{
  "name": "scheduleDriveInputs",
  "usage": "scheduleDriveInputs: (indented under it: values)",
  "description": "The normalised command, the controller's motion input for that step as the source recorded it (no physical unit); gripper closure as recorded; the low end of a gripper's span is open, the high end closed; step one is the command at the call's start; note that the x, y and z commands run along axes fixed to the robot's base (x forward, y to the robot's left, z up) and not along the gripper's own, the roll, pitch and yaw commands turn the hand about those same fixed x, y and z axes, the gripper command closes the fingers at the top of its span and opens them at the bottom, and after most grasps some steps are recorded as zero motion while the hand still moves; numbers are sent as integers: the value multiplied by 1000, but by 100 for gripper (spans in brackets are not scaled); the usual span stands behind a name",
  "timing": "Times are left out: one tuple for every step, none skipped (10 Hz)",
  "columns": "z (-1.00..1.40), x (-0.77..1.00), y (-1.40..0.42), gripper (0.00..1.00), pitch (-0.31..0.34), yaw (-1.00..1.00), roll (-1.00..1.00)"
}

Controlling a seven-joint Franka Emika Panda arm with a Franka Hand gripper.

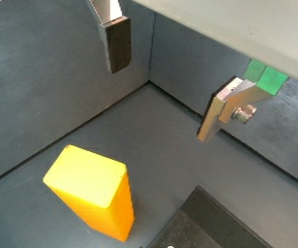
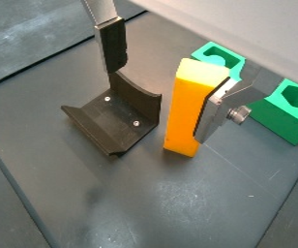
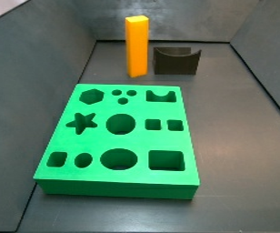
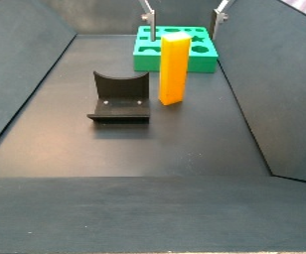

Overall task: Pick up the rectangle object. Move up. Move to above the board. Insert the rectangle object.
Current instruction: Pick up the rectangle object.

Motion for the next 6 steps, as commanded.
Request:
scheduleDriveInputs:
  values:
    - [-17, -66, 29, 0, -17, 26, -70]
    - [-17, 0, -26, 0, 0, 0, -94]
    - [-457, -337, -426, 0, -10, 0, -224]
    - [-683, 6, -880, 0, 190, 226, 0]
    - [-751, 137, -869, 0, 184, 229, -11]
    - [-757, 154, -846, 0, 187, 237, -13]
